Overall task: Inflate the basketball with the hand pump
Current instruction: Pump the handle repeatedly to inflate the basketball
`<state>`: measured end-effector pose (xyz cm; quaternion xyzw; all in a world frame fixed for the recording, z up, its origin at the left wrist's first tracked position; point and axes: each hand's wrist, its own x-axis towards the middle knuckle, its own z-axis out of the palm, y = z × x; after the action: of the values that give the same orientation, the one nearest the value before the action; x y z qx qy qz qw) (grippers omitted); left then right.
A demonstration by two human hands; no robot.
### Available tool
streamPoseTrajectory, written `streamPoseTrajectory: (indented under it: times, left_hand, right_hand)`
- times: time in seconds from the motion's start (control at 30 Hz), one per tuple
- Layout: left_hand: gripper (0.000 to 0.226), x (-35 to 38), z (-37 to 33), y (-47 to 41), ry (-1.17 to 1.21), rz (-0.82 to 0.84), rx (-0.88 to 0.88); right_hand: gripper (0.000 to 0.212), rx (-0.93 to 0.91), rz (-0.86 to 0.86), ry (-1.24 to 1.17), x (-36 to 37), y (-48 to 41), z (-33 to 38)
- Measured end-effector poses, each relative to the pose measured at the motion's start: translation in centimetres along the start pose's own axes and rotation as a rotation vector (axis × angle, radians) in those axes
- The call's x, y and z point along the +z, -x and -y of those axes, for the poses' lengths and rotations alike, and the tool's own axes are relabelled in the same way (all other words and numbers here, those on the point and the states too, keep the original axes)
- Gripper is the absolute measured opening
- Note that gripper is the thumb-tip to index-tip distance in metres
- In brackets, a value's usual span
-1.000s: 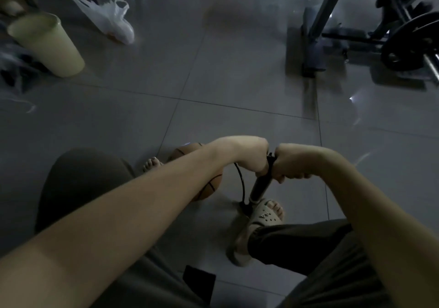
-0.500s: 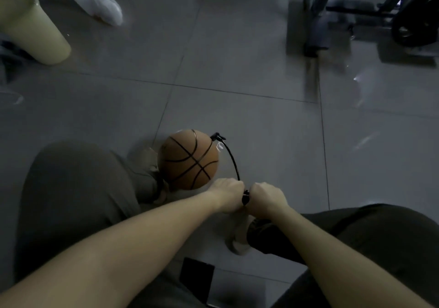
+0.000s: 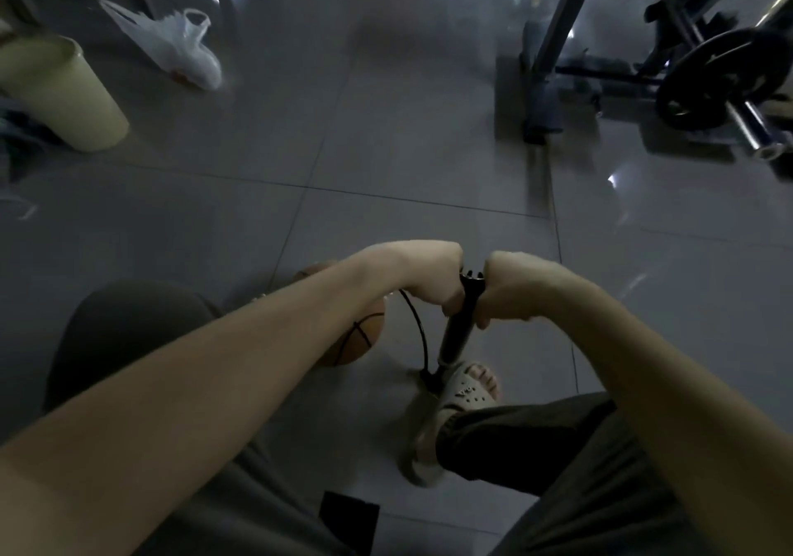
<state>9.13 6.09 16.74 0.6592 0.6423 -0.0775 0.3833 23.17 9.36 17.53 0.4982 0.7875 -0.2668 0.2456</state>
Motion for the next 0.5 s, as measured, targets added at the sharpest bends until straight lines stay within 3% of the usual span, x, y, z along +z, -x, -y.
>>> streamPoseTrajectory:
  times: [0.13, 0.27, 0.47, 0.5]
  left_hand:
    - [0.017, 6.6, 2.2, -2.4, -0.024, 0.060, -0.040]
    - [0.020, 12.4, 4.2, -4.2, -0.113, -0.022, -0.024]
    - [0.013, 15.6, 6.7, -3.5, -0.135, 0.013, -0.053]
    - [0.017, 15.9, 7.1, -3.0, -0.142, 0.026, -0.059]
  right_hand:
    - [0.024, -0.027, 0.040, 0.023, 6.2, -2.6, -0.3]
    - [0.021, -0.002, -0.020, 0.106, 11.8, -4.8, -1.2]
    - [0.004, -0.032, 0.058, 0.146, 15.3, -5.6, 0.9]
    - [0.010, -0.034, 0.079, 0.152, 15.7, -5.5, 1.5]
